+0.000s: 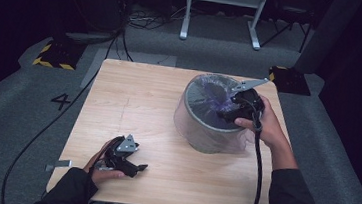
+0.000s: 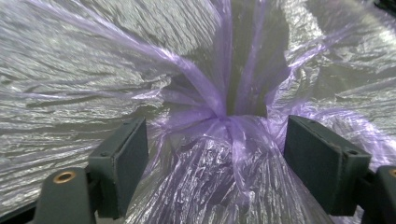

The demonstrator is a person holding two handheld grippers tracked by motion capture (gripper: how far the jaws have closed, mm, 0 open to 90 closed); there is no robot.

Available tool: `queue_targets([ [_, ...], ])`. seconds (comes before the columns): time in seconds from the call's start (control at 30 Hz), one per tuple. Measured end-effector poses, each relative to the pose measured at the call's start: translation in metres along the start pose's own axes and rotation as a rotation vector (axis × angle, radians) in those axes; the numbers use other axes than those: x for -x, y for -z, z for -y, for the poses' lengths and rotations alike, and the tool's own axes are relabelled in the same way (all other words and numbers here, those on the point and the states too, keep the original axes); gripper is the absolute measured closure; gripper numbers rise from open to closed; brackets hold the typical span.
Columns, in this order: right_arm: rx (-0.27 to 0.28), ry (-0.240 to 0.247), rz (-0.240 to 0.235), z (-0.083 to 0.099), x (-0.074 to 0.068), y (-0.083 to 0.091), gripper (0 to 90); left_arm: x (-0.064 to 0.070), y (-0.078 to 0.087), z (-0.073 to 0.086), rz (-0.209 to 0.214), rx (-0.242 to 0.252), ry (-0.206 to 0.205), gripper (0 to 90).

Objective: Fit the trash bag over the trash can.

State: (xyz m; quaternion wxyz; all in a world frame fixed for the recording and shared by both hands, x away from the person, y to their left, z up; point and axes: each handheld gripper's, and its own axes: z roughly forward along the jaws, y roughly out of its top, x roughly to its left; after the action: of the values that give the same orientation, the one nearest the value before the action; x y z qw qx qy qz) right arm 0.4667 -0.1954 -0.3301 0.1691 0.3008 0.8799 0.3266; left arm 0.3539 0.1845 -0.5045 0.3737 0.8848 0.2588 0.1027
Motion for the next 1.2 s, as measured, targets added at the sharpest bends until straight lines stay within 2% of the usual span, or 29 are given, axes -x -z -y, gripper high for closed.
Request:
queue_targets([
  [0.1,-0.066,-0.020,-0.009,-0.0025,0.0009,-0.0025,21.9,0.0001,0.0001,0.0000,0.001,0.000,-0.001,14.8],
  [0.2,-0.085,-0.015,-0.022,-0.0036,0.0020,-0.0030,22.0,0.0000,0.0001,0.0000,0.003,-0.001,-0.004,14.8],
  [0.27,-0.101,-0.034,-0.043,-0.0048,0.0036,-0.0038,21.9,0.0000,0.0001,0.0000,0.004,-0.001,-0.006,14.8],
  [0.47,-0.171,-0.054,-0.054,-0.0076,0.0025,-0.0083,22.3,0.0001,0.0002,0.0000,0.005,-0.001,-0.009,14.7],
  [0.6,-0.187,-0.056,-0.055,-0.0082,0.0019,-0.0091,22.3,0.0003,0.0002,0.0001,0.006,0.000,-0.009,14.8],
  [0.87,-0.191,-0.059,-0.053,-0.0073,0.0011,-0.0078,22.3,0.0003,0.0002,0.0001,0.006,0.000,-0.010,14.8],
  [1.03,-0.169,-0.044,-0.055,-0.0062,-0.0005,-0.0062,23.0,0.0003,0.0002,0.0001,0.007,0.000,-0.009,14.8],
  [1.2,-0.132,-0.038,-0.033,-0.0045,-0.0010,-0.0031,22.8,0.0003,0.0002,0.0001,0.006,0.000,-0.010,14.8],
])
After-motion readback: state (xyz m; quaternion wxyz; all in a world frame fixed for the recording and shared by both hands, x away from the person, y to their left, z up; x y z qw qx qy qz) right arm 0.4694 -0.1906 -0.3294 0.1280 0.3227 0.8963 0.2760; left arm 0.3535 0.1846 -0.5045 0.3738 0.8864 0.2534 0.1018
